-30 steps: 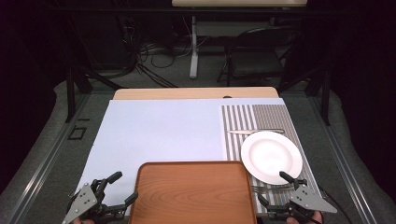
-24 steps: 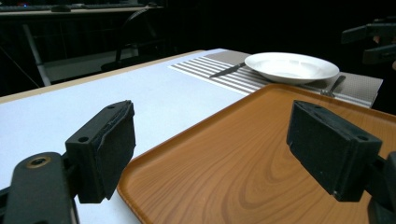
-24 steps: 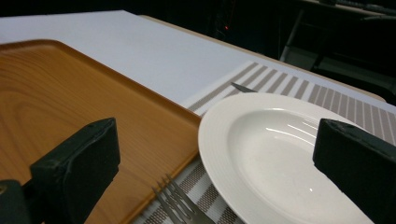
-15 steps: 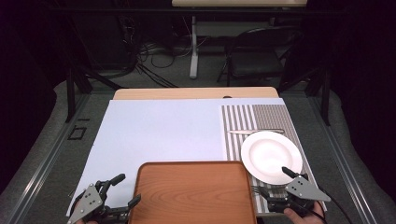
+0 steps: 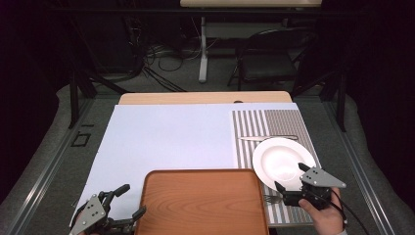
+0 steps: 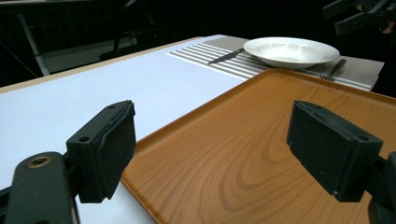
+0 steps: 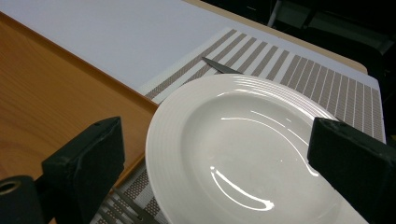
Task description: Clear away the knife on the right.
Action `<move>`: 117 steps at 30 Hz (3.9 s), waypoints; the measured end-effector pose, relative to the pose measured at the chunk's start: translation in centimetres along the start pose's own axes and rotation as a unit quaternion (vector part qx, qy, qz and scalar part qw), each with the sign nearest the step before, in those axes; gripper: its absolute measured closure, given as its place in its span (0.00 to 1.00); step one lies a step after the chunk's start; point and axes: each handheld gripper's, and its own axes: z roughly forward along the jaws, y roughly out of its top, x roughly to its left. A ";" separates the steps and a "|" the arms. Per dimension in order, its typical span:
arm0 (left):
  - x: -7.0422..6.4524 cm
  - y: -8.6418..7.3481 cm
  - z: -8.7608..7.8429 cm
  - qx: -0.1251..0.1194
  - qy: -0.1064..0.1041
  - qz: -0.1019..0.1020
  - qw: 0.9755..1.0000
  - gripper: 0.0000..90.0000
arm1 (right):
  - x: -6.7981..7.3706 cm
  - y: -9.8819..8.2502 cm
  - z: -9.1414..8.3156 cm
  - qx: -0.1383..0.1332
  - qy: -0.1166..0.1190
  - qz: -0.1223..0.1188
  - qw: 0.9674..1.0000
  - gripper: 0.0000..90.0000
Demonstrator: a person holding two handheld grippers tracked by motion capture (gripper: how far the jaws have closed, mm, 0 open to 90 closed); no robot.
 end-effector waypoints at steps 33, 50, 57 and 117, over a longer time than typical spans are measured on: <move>-0.1 -0.1 0.2 0.005 -0.001 -0.004 1.000 0.18 | -4.4 8.3 4.8 0.110 -0.032 0.045 0.992 0.08; 0.1 -0.2 0.3 0.007 0.001 -0.010 1.000 0.18 | -7.4 9.1 9.7 0.161 -0.035 0.069 0.984 0.08; 0.1 -0.2 0.3 0.008 0.000 -0.011 1.000 0.18 | -8.1 8.8 11.6 0.173 -0.044 0.077 0.981 0.09; 0.4 -0.4 0.3 0.008 -0.005 -0.025 1.000 0.18 | -12.1 10.1 19.7 0.300 0.012 -0.250 0.921 0.36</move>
